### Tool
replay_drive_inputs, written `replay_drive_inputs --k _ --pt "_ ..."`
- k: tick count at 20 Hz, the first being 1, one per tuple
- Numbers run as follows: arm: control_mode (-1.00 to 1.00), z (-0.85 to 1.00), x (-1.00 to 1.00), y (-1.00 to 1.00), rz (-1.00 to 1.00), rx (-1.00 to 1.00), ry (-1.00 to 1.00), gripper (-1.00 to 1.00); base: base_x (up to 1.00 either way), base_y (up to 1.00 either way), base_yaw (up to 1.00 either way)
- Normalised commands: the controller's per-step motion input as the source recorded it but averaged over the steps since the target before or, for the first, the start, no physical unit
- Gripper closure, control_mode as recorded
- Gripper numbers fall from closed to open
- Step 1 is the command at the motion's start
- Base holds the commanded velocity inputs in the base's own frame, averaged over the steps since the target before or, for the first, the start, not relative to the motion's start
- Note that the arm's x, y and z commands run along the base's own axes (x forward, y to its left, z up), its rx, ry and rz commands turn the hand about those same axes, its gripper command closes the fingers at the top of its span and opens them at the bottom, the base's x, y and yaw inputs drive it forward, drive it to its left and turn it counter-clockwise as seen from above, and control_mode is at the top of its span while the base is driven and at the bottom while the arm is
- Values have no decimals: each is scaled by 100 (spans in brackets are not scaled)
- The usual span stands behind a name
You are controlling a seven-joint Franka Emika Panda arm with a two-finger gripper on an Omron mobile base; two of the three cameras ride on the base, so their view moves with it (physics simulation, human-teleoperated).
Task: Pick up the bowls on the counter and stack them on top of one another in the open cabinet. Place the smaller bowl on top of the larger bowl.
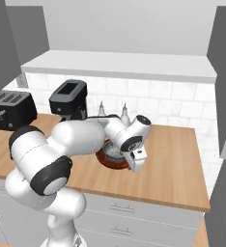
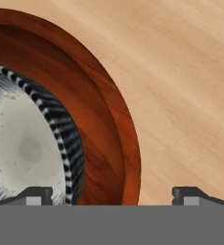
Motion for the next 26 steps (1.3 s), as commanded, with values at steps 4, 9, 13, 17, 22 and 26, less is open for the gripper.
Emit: replay_drive_inputs --k 4,9,13,17,22,26 --pt "-100 -17 0 0 0 -1 0 -100 0 0 0" --pt "-100 -23 0 0 0 -3 0 -100 0 0 0" --pt "-100 -25 0 0 0 -5 0 -100 0 0 0" --pt "-100 -13 8 1 0 -5 -2 -100 0 0 0" --pt "-100 -2 6 3 0 -1 -2 100 0 0 0" --pt "-100 0 0 0 0 0 0 100 0 0 0"
